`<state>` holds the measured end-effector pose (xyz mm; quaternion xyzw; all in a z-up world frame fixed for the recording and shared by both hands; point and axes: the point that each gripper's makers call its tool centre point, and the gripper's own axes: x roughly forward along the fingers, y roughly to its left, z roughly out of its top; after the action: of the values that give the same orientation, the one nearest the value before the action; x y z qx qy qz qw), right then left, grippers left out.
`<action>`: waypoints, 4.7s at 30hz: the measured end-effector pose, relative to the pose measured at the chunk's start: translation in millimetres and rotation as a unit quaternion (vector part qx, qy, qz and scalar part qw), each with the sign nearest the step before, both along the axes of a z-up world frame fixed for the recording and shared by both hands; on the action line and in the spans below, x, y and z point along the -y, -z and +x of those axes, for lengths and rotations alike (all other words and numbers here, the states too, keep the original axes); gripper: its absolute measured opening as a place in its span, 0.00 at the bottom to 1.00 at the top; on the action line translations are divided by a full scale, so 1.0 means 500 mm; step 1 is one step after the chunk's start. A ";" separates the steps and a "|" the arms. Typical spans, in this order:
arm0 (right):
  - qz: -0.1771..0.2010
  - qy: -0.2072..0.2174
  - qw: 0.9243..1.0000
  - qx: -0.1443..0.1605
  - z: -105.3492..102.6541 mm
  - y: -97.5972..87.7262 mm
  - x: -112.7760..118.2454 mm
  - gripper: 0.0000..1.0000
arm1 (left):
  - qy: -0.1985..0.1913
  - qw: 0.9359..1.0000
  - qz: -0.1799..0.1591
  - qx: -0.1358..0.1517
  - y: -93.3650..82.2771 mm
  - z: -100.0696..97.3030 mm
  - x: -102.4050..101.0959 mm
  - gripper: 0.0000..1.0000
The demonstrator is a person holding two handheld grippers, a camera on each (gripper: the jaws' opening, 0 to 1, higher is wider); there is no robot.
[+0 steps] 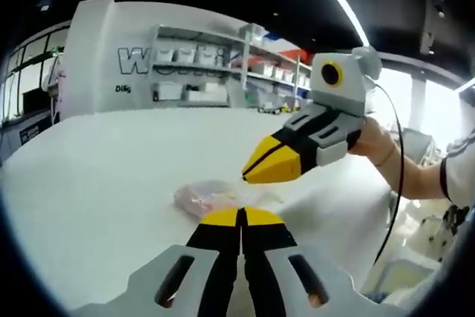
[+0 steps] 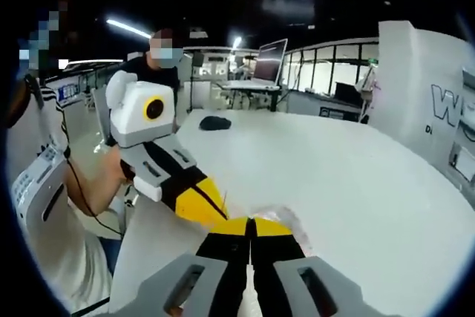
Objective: Open the resealable bag by pulling the two sides of the seal apart until the entire bag opening is separated and visibly accessible.
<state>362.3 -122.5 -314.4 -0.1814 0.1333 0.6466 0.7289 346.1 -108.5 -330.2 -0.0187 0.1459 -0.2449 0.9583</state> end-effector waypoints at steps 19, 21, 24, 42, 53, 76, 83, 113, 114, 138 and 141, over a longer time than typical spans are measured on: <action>0.005 0.017 0.999 0.029 0.024 -0.038 0.001 0.00 | 0.005 1.000 0.026 0.009 -0.032 0.008 -0.013 0.00; 0.005 0.021 0.999 0.033 0.029 -0.044 0.004 0.00 | 0.009 0.999 0.033 0.010 -0.033 0.011 -0.012 0.00; 0.007 0.027 0.999 0.039 0.034 -0.051 0.008 0.00 | 0.013 0.999 0.044 0.018 -0.040 0.015 -0.008 0.00; 0.010 0.057 0.996 0.069 0.082 -0.096 0.031 0.00 | 0.046 0.995 0.082 0.025 -0.078 0.051 -0.001 0.00; 0.024 0.073 0.994 0.078 0.101 -0.123 0.040 0.00 | 0.064 0.995 0.076 0.026 -0.115 0.072 -0.003 0.00; 0.026 0.096 0.992 0.078 0.131 -0.119 0.048 0.00 | 0.097 0.992 0.071 0.033 -0.124 0.091 0.000 0.02; 0.029 0.104 0.991 0.076 0.141 -0.117 0.048 0.00 | 0.088 0.995 0.041 0.036 -0.136 0.089 -0.012 0.15; 0.045 0.171 0.982 0.071 0.300 -0.122 0.037 0.00 | 0.074 0.997 0.017 0.003 -0.022 0.082 -0.015 0.22; 0.047 0.172 0.982 0.070 0.303 -0.121 0.038 0.00 | 0.074 0.997 0.016 0.003 -0.022 0.082 -0.016 0.22; 0.052 0.175 0.982 0.045 0.319 -0.110 0.045 0.00 | 0.067 0.998 0.013 -0.003 -0.008 0.083 -0.021 0.22; 0.053 0.173 0.982 0.043 0.319 -0.109 0.046 0.00 | 0.067 0.998 0.012 -0.003 -0.007 0.083 -0.021 0.22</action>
<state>521.7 -145.3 -259.8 -0.1442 0.0962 0.5080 0.8437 387.7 -98.0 -326.5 0.0021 0.1530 -0.3065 0.9395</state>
